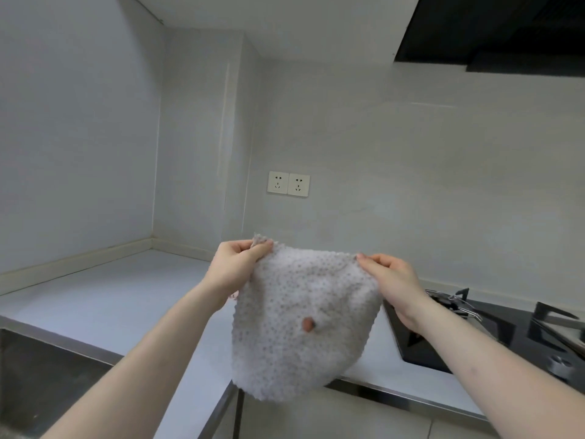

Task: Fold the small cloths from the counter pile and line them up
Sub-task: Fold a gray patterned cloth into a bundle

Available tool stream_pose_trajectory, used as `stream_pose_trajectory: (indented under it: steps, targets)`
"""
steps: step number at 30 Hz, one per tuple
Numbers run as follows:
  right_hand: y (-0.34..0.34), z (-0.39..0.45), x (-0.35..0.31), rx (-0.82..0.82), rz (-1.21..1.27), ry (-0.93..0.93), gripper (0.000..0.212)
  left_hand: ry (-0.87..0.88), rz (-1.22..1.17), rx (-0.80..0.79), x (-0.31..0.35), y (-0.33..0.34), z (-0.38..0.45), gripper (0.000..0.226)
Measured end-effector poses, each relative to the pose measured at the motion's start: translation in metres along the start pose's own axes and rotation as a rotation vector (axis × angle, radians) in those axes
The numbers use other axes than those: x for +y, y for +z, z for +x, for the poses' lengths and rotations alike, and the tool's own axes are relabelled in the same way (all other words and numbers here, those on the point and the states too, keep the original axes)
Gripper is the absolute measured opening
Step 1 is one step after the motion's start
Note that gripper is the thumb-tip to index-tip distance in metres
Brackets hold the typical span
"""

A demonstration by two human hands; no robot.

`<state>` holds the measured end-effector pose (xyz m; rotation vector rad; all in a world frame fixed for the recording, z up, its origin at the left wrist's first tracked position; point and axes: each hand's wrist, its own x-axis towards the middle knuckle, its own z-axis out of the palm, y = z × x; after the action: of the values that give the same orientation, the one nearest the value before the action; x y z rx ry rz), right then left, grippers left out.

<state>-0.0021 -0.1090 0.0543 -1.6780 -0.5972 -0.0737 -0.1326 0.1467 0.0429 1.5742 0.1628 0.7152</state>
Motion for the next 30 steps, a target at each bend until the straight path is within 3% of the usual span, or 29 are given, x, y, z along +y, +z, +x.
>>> stream_pose_trajectory:
  steps: [7,13,18,23,26,30]
  targets:
    - [-0.019,-0.001,0.018,-0.122,-0.181,0.163,0.029,-0.119,0.344,-0.113,-0.029,-0.004,0.004,0.055]
    - [-0.024,0.006,0.05,-0.06,-0.51,0.086,0.023,-0.073,0.576,-0.05,-0.047,0.005,0.003,0.026]
    - [-0.019,0.021,0.056,0.027,-0.665,0.052,0.027,-0.091,0.469,-0.008,-0.055,0.015,0.007,0.019]
    - [-0.009,0.036,0.055,0.059,-0.475,0.074,0.019,-0.081,0.213,0.06,-0.064,0.018,0.013,0.017]
    - [-0.001,0.047,0.061,0.092,-0.351,0.057,0.012,-0.045,0.231,0.035,-0.075,0.02,0.02,0.017]
    - [0.008,0.054,0.074,0.135,-0.426,-0.045,0.018,-0.028,0.257,-0.034,-0.085,0.021,0.024,0.035]
